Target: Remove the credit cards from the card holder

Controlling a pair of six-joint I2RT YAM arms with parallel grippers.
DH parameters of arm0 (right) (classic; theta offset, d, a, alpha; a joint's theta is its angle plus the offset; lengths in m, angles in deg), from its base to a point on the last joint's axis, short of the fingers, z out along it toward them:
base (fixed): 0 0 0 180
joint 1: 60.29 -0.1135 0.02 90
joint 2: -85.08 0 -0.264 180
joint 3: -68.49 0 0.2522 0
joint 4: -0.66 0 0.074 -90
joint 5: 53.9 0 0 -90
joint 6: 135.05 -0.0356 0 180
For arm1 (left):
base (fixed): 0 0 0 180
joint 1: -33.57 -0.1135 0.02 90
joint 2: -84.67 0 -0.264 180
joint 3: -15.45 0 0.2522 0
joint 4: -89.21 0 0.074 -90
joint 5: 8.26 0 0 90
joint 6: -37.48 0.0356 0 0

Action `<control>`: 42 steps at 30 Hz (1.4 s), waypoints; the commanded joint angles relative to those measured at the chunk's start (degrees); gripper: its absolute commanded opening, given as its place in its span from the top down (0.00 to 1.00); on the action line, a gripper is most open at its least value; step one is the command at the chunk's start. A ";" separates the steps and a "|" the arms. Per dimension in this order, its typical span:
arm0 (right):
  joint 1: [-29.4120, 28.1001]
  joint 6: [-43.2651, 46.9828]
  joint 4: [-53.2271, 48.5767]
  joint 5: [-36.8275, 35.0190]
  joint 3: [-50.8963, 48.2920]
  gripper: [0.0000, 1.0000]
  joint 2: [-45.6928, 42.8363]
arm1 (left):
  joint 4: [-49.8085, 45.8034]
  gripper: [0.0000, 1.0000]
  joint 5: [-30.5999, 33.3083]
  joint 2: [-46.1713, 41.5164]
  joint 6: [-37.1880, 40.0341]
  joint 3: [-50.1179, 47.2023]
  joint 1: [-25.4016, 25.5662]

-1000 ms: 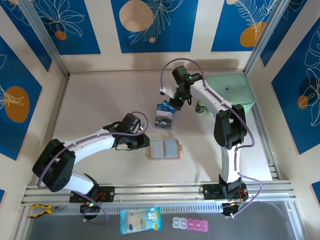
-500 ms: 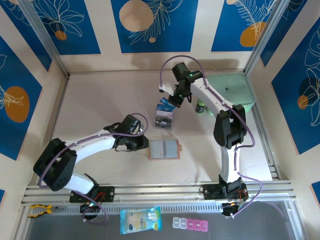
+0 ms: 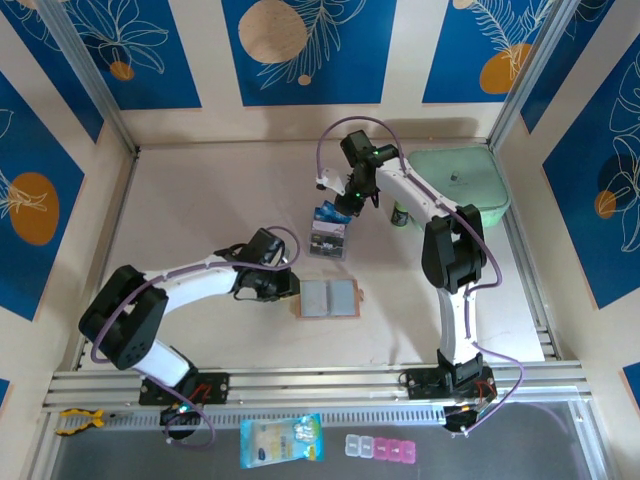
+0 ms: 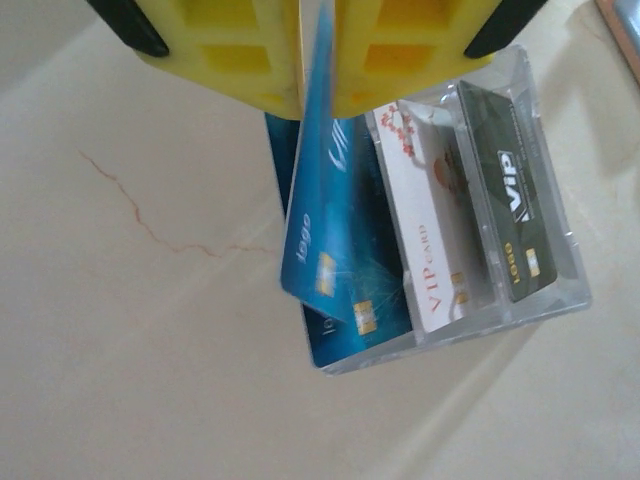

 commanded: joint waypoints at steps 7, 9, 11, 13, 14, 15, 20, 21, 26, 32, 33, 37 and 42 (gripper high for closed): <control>-0.40 -6.68 7.84 -1.22 -6.55 0.83 -8.00 | -1.14 0.77 -1.33 -1.73 0.81 1.39 -0.93; -0.45 -10.09 8.31 -0.32 -8.68 0.83 -10.40 | -1.72 0.77 -1.25 -2.50 0.84 1.50 -0.93; -0.88 -14.59 8.66 1.39 -11.38 0.83 -13.13 | -1.72 0.77 -1.32 -3.31 0.93 1.44 -0.95; -1.66 -20.10 10.18 3.15 -15.66 0.83 -16.44 | -1.81 0.77 -1.47 -3.95 0.97 1.17 -0.94; -2.17 -22.36 11.02 4.09 -17.55 0.83 -17.86 | -1.61 0.77 -1.73 -4.15 0.93 0.97 -0.90; -2.84 -24.96 11.91 5.37 -20.06 0.83 -19.61 | -1.27 0.77 -2.21 -4.16 0.93 0.83 -0.95; -6.64 -38.88 17.24 5.45 -30.38 0.83 -27.06 | 0.22 0.78 -3.47 -4.32 0.84 -0.48 -0.85; -7.39 -41.93 17.91 5.36 -32.03 0.82 -28.22 | 0.49 0.79 -3.51 -4.56 0.78 -0.73 -0.79; -10.29 -56.73 19.55 5.56 -37.92 0.83 -31.62 | 2.76 0.81 -4.00 -4.88 -0.58 -2.36 -0.78; -13.94 -68.73 24.74 6.20 -46.09 0.90 -35.13 | 3.70 0.83 -3.87 -4.22 -1.22 -3.14 -0.56; -14.34 -70.69 25.83 6.72 -47.52 0.90 -35.59 | 3.79 0.84 -4.03 -3.71 -1.25 -3.09 -0.36; -14.93 -77.04 28.62 8.59 -51.66 0.92 -36.40 | 5.07 0.87 -4.66 -2.00 -1.82 -2.96 0.40; -16.36 -80.45 31.26 10.86 -55.28 0.97 -36.51 | 6.40 0.92 -3.87 -1.04 -2.92 -3.05 1.16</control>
